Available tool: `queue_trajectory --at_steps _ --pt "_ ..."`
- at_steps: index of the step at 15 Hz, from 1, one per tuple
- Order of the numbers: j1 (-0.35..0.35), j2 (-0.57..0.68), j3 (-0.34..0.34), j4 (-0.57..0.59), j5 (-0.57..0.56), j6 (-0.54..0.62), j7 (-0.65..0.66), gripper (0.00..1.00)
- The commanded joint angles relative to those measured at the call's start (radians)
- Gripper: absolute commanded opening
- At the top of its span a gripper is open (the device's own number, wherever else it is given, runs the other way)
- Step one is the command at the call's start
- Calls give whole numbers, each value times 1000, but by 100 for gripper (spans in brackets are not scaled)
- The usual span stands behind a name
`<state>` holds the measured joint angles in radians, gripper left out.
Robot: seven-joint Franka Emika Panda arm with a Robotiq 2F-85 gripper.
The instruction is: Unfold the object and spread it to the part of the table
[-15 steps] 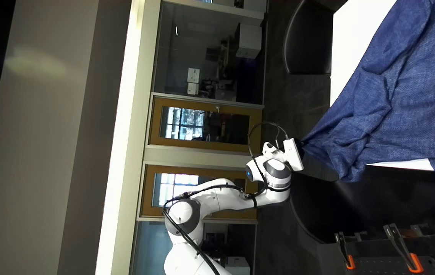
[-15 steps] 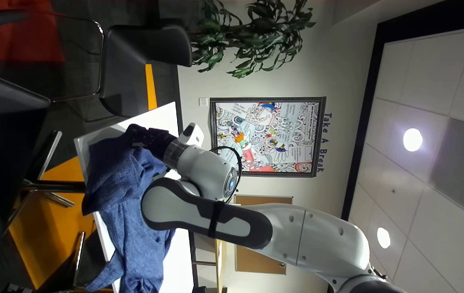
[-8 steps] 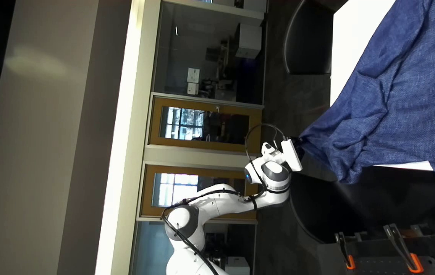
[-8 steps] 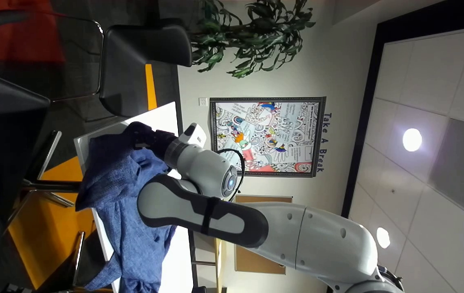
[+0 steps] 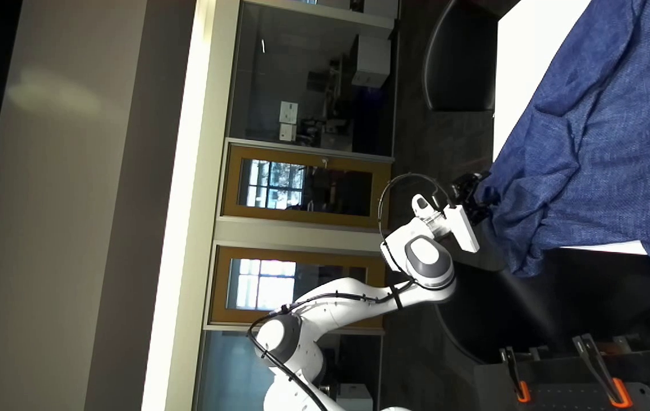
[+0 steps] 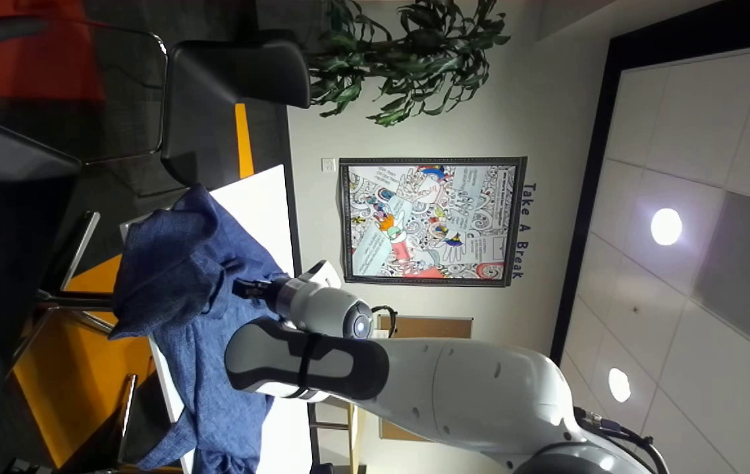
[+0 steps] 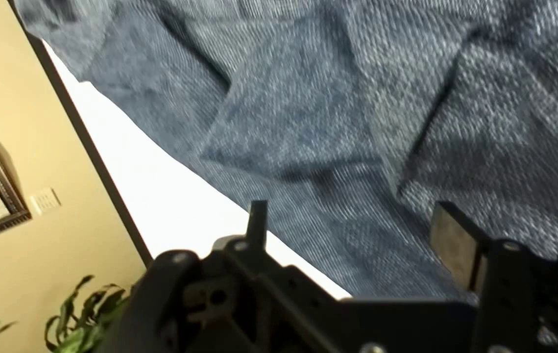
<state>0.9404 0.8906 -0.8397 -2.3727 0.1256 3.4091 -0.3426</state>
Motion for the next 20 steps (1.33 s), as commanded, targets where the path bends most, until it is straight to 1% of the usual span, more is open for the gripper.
queue_trajectory --at_steps 1,2,3,4,5,7,10,11,12,13,16,18,20 --pt "-37 49 -28 -43 46 13 119 100" --pt "-93 34 0 -51 42 39 148 100" --pt "-164 14 39 -55 28 92 171 100" --pt "-213 17 63 -53 30 132 195 100" --pt "-221 2 59 8 48 58 205 100" --pt "-325 -11 101 41 44 65 233 100" --pt "-458 -33 157 95 54 62 271 100" --pt "-385 11 123 79 63 62 236 100" --pt "-414 8 132 91 61 61 228 100" --pt "-421 9 132 93 60 60 226 100" --pt "-406 13 134 91 61 59 227 100" --pt "-416 46 159 152 124 59 295 100" --pt "-470 45 208 200 174 59 347 100"
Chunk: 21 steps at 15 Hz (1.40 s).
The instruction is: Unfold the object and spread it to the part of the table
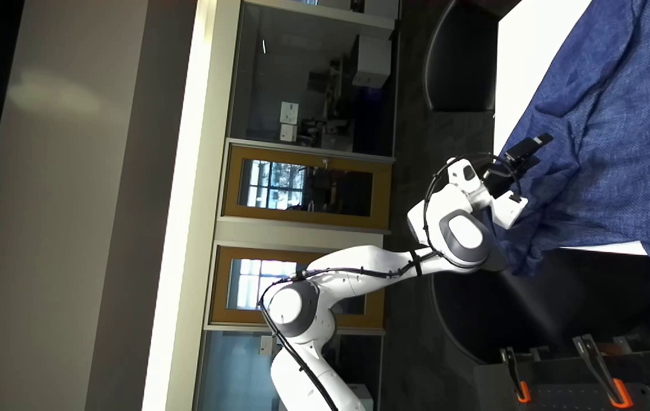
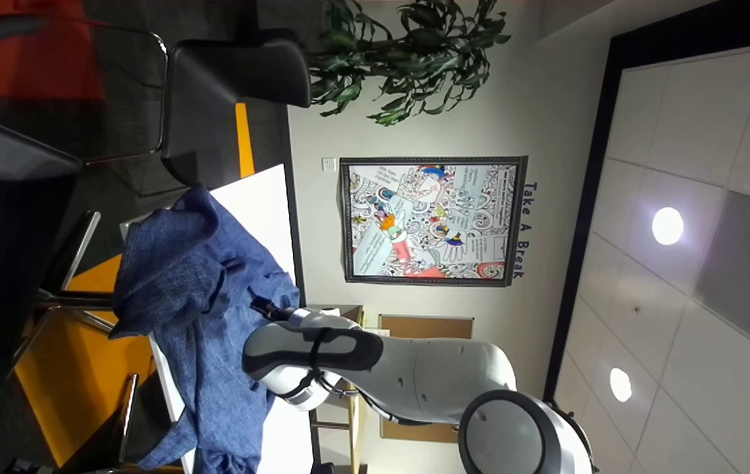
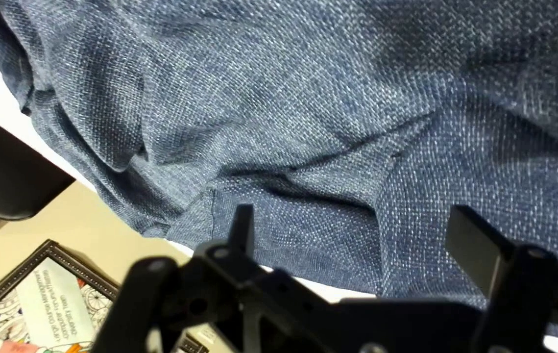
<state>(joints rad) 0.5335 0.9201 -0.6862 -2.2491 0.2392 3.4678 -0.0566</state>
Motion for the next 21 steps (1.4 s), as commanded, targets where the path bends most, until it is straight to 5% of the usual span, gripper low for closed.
queue_trajectory --at_steps 1,11,17,18,21 --pt "-93 13 77 97 78 0 81 100" --pt "-405 25 265 387 186 -79 279 100" --pt "-682 27 579 579 111 -155 332 100" --pt "-600 22 488 513 140 -106 317 100" --pt "-673 23 570 558 118 -130 319 100"
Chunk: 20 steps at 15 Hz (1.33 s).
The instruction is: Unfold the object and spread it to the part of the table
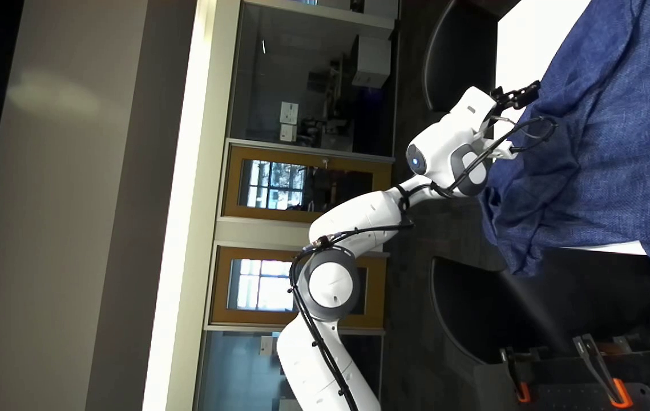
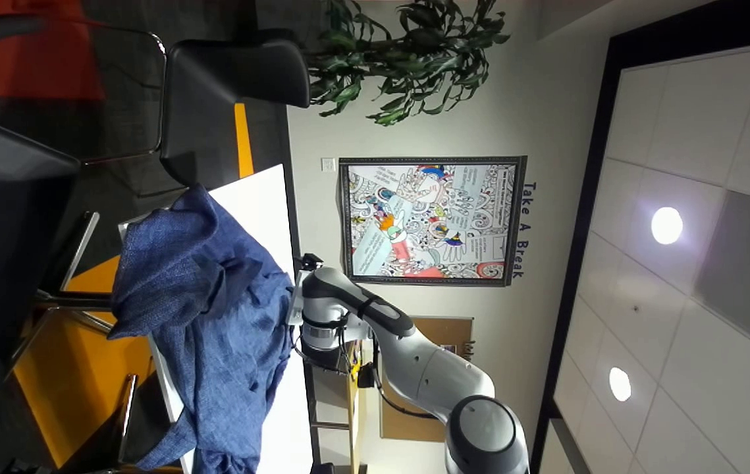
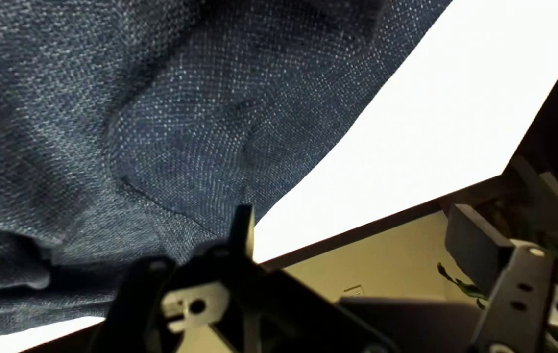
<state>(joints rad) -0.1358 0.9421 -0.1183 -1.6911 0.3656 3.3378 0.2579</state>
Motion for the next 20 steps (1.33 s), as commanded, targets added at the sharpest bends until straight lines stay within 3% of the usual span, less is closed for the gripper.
queue_trajectory --at_steps 1,3,10,13,16,20 --pt "-8 1 4 2 -9 0 4 100" --pt "-16 -7 16 -11 -16 8 -2 100" --pt "-256 -72 285 -70 -140 -108 -52 100" --pt "-291 -95 294 -86 -136 -218 -84 100" --pt "-278 -114 255 -88 -125 -304 -117 100" --pt "-266 -85 264 -54 -125 -333 -173 100"
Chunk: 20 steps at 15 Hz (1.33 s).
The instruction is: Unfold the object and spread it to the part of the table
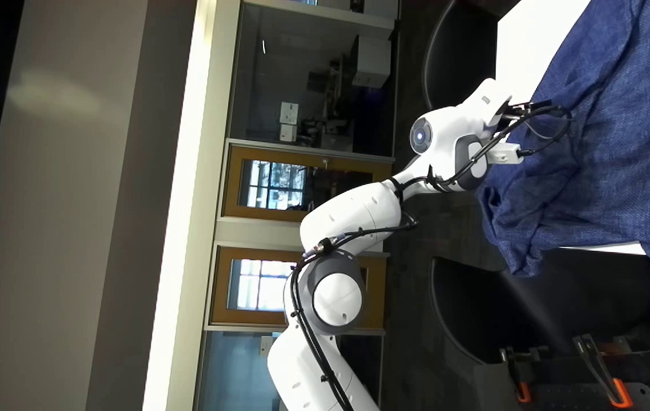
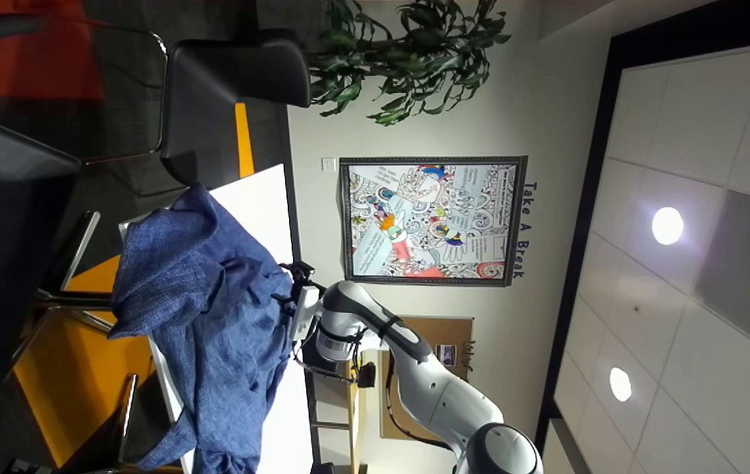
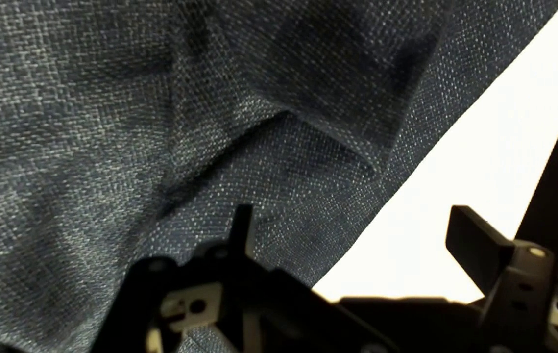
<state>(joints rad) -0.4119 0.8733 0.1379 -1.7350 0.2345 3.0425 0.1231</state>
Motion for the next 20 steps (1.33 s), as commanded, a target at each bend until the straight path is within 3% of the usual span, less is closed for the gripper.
queue_trajectory --at_steps 1,4,11,12,14,20 --pt "9 -3 22 2 6 -45 -52 100" --pt "70 23 -14 24 -2 -81 -45 100" --pt "258 79 -210 59 -44 -153 4 100" --pt "279 85 -235 60 -53 -146 8 75" --pt "298 94 -262 62 -68 -139 8 68" --pt "317 103 -288 67 -84 -119 13 20"
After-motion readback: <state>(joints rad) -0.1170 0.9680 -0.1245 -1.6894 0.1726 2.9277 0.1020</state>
